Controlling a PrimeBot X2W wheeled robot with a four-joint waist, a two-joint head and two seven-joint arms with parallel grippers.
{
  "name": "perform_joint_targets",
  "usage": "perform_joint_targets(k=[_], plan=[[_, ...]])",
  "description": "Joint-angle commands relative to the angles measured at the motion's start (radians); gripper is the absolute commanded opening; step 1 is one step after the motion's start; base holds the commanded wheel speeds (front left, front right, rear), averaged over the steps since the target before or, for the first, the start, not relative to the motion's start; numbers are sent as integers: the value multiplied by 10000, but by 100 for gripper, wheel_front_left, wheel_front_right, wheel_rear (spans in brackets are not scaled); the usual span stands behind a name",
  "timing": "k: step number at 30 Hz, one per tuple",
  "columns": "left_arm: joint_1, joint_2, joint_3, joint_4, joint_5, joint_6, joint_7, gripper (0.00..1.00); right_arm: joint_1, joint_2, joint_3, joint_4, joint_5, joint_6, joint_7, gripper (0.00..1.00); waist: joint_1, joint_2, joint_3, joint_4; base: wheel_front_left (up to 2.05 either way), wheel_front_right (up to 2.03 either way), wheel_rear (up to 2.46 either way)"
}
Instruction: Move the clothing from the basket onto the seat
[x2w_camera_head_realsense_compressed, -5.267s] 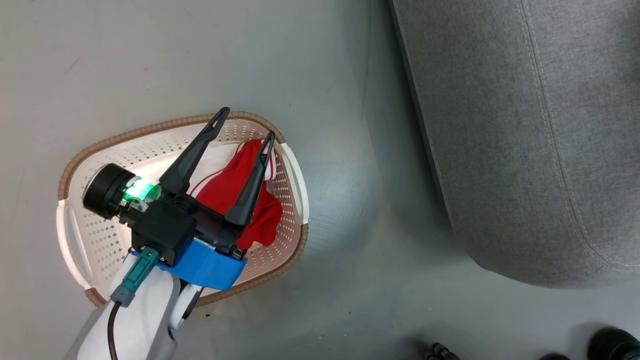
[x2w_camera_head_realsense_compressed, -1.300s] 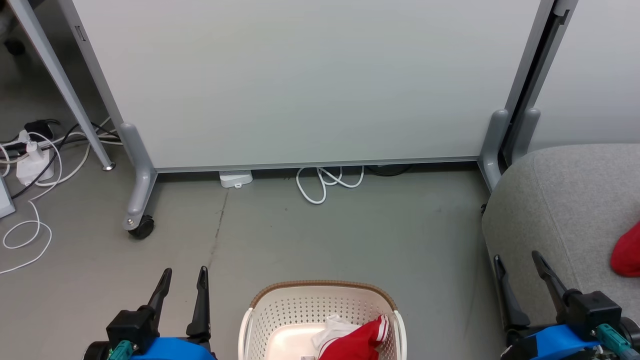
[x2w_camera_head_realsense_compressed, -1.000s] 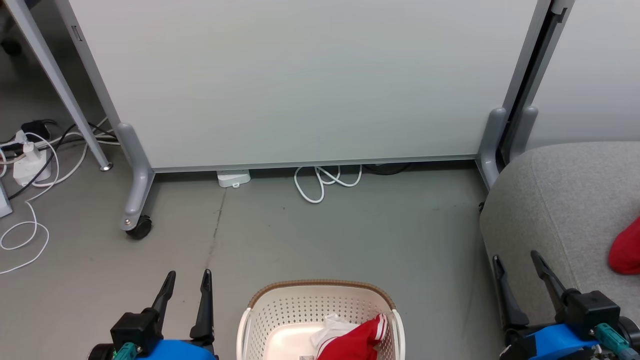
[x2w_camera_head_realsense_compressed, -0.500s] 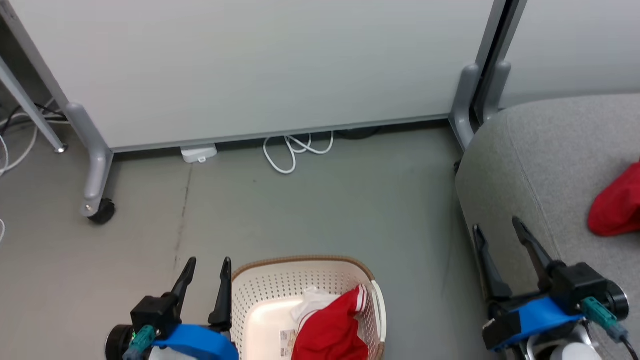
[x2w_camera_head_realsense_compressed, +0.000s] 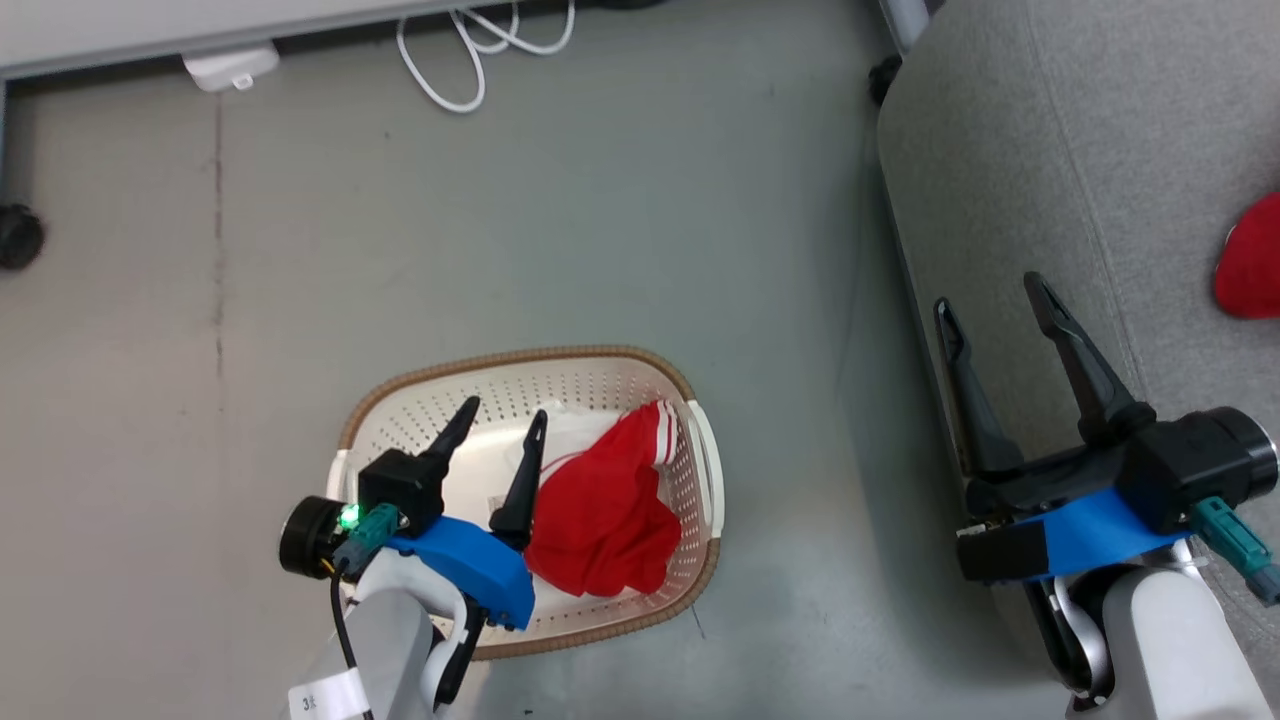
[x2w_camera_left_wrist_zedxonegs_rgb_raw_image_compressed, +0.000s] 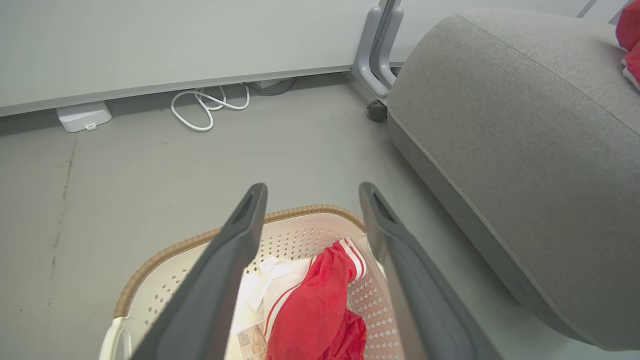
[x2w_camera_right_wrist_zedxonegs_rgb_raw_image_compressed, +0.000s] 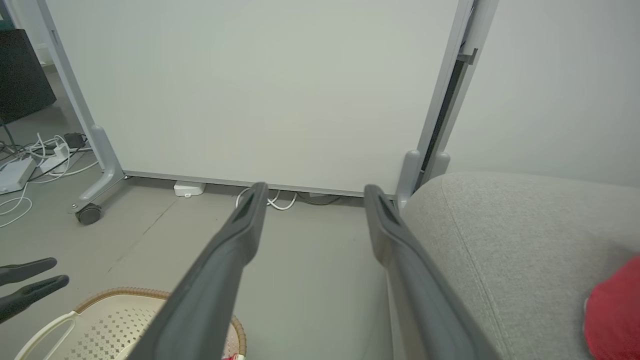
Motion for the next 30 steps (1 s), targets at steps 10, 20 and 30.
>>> perform_joint_targets(k=[10, 20, 30], plan=[[-1853, 490, -1933, 1434, -435, -9, -32, 100, -939, 124, 74, -373, 64, 1, -364, 100, -2, 0, 2614, -680, 0, 0, 0], [-2827, 732, -3153, 2076, -690, -9, -32, 100, -1300, 278, -61, -594, 209, 1, -669, 100, -2, 0, 3980, -1150, 0, 0, 0], [-3606, 927, -3991, 2565, -802, -9, -32, 100, -1467, 338, -8, -483, 414, 1, -967, 100, -2, 0, 4769, -1565, 0, 0, 0]])
